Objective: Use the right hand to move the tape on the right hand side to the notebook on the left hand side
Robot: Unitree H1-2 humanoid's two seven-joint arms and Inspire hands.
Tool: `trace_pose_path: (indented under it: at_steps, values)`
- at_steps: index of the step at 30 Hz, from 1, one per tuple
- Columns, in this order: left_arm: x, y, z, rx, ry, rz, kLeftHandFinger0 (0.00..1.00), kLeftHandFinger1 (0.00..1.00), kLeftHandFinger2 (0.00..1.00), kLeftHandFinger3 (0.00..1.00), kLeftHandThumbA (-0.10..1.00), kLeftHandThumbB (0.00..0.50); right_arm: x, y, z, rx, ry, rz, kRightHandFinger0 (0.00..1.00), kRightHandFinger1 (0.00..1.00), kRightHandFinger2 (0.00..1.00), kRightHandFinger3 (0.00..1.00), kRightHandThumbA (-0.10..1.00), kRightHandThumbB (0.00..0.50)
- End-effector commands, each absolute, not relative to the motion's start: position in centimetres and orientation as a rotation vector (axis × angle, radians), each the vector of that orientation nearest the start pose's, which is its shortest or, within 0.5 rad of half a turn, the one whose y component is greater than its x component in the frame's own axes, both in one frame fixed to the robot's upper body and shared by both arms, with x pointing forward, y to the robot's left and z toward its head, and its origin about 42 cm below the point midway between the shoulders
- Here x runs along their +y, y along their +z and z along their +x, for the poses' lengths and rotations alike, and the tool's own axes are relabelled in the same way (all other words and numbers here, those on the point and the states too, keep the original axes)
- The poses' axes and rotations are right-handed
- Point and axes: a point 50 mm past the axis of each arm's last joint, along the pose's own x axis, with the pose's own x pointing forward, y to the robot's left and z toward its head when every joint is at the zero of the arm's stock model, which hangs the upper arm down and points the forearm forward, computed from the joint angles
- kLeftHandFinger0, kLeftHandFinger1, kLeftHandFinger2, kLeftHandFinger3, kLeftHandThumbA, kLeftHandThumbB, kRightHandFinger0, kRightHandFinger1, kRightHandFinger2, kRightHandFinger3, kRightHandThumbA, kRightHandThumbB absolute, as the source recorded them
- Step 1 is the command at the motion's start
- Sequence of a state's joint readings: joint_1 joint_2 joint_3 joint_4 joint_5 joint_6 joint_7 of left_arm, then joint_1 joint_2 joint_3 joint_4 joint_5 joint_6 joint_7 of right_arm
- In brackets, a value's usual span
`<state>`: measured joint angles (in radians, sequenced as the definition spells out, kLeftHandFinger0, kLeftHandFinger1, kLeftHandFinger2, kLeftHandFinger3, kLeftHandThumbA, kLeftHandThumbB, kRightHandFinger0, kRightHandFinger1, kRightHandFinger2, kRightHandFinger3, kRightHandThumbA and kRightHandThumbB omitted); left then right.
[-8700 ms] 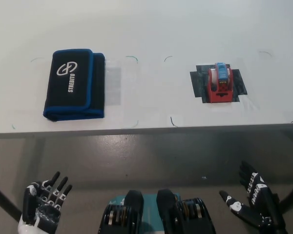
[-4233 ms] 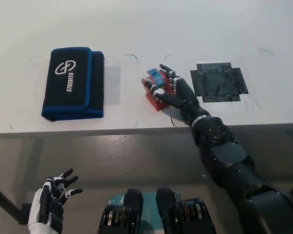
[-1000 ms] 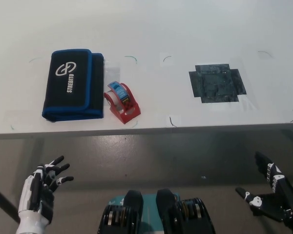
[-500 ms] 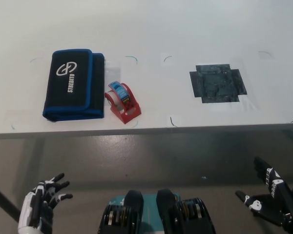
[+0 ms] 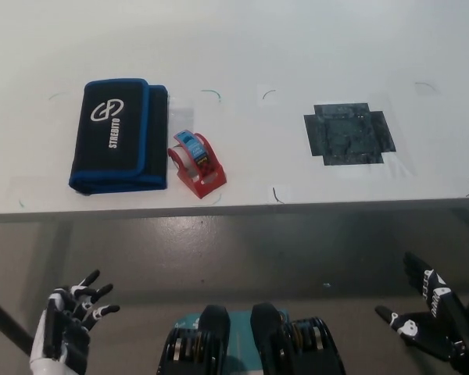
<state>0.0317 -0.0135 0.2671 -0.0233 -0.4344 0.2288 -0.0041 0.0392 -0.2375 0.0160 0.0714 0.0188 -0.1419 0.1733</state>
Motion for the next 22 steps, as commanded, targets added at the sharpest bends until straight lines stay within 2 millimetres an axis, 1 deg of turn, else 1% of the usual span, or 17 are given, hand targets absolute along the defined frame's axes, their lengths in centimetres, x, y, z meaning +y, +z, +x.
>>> trace_pose_path:
  at_steps: [1, 3, 4, 5, 6, 7, 8, 11, 12, 13, 14, 15, 16, 19, 20, 21, 22]
  values:
    - [27.46, 8.77, 26.8, 0.16, 0.206, -0.529, 0.49, 0.6, 0.71, 0.85, 0.86, 0.026, -28.13, 9.08, 27.24, -0.029, 0.19, -0.192, 1.0, 1.0, 1.0, 1.0, 0.88, 0.334]
    - [27.5, 8.76, 26.78, 0.159, 0.202, -0.532, 0.45, 0.54, 0.64, 0.78, 0.82, 0.045, -28.14, 9.04, 27.22, -0.031, 0.186, -0.205, 1.0, 1.0, 1.0, 1.0, 0.89, 0.328]
    - [27.52, 8.73, 26.79, 0.16, 0.201, -0.531, 0.42, 0.49, 0.56, 0.69, 0.8, 0.036, -28.14, 9.05, 27.21, -0.032, 0.189, -0.208, 1.0, 1.0, 1.0, 1.0, 0.89, 0.317]
    - [27.57, 8.7, 26.82, 0.164, 0.202, -0.525, 0.32, 0.39, 0.48, 0.6, 0.77, 0.049, -28.15, 9.05, 27.21, -0.031, 0.194, -0.203, 1.0, 1.0, 1.0, 1.0, 0.88, 0.317]
    - [27.57, 8.66, 26.85, 0.167, 0.206, -0.516, 0.27, 0.31, 0.41, 0.53, 0.75, 0.052, -28.14, 9.03, 27.21, -0.03, 0.191, -0.2, 1.0, 1.0, 1.0, 1.0, 0.88, 0.317]
    - [27.57, 8.63, 26.85, 0.169, 0.206, -0.515, 0.23, 0.23, 0.3, 0.42, 0.73, 0.05, -28.13, 9.09, 27.18, -0.031, 0.194, -0.207, 1.0, 1.0, 1.0, 1.0, 0.89, 0.325]
    - [27.57, 8.59, 26.86, 0.169, 0.206, -0.513, 0.19, 0.16, 0.24, 0.33, 0.69, 0.051, -28.11, 9.13, 27.18, -0.035, 0.194, -0.207, 1.0, 1.0, 1.0, 1.0, 0.89, 0.32]
    - [27.56, 8.57, 26.91, 0.169, 0.212, -0.504, 0.16, 0.12, 0.26, 0.21, 0.66, 0.067, -28.11, 9.12, 27.2, -0.035, 0.192, -0.208, 1.0, 1.0, 1.0, 1.0, 0.89, 0.328]
    - [27.54, 8.57, 26.97, 0.169, 0.215, -0.501, 0.16, 0.12, 0.26, 0.13, 0.66, 0.083, -28.12, 9.1, 27.28, -0.039, 0.194, -0.213, 1.0, 1.0, 1.0, 1.0, 0.89, 0.328]
    - [27.54, 8.57, 26.97, 0.169, 0.215, -0.501, 0.17, 0.14, 0.3, 0.12, 0.65, 0.093, -28.12, 9.1, 27.28, -0.039, 0.194, -0.213, 1.0, 1.0, 1.0, 1.0, 0.89, 0.327]
    - [27.53, 8.64, 26.93, 0.171, 0.217, -0.494, 0.2, 0.21, 0.4, 0.05, 0.67, 0.101, -28.22, 8.98, 27.29, -0.034, 0.195, -0.208, 1.0, 1.0, 1.0, 1.0, 0.89, 0.313]
    - [27.52, 8.65, 26.93, 0.171, 0.217, -0.493, 0.22, 0.23, 0.43, 0.04, 0.67, 0.105, -28.22, 8.97, 27.29, -0.033, 0.195, -0.207, 1.0, 1.0, 1.0, 1.0, 0.89, 0.313]
    - [27.61, 8.74, 26.98, 0.169, 0.22, -0.486, 0.24, 0.27, 0.45, 0.03, 0.69, 0.089, -28.13, 8.96, 27.47, -0.034, 0.189, -0.208, 1.0, 1.0, 1.0, 1.0, 0.89, 0.34]
    - [27.64, 8.78, 26.98, 0.172, 0.221, -0.494, 0.35, 0.39, 0.52, 0.03, 0.69, 0.068, -28.04, 9.04, 27.49, -0.036, 0.188, -0.206, 1.0, 1.0, 1.0, 1.0, 0.89, 0.336]
    - [27.63, 8.8, 26.97, 0.175, 0.219, -0.494, 0.4, 0.45, 0.57, 0.04, 0.71, 0.05, -28.0, 9.13, 27.45, -0.035, 0.19, -0.202, 1.0, 1.0, 1.0, 1.0, 0.88, 0.335]
    - [27.64, 8.8, 26.98, 0.175, 0.219, -0.492, 0.43, 0.48, 0.58, 0.03, 0.71, 0.033, -28.02, 9.11, 27.47, -0.034, 0.192, -0.201, 1.0, 1.0, 1.0, 1.0, 0.88, 0.335]
    - [27.64, 8.8, 26.98, 0.175, 0.219, -0.492, 0.43, 0.48, 0.58, 0.03, 0.71, 0.033, -28.02, 9.11, 27.47, -0.034, 0.192, -0.201, 1.0, 1.0, 1.0, 1.0, 0.88, 0.335]
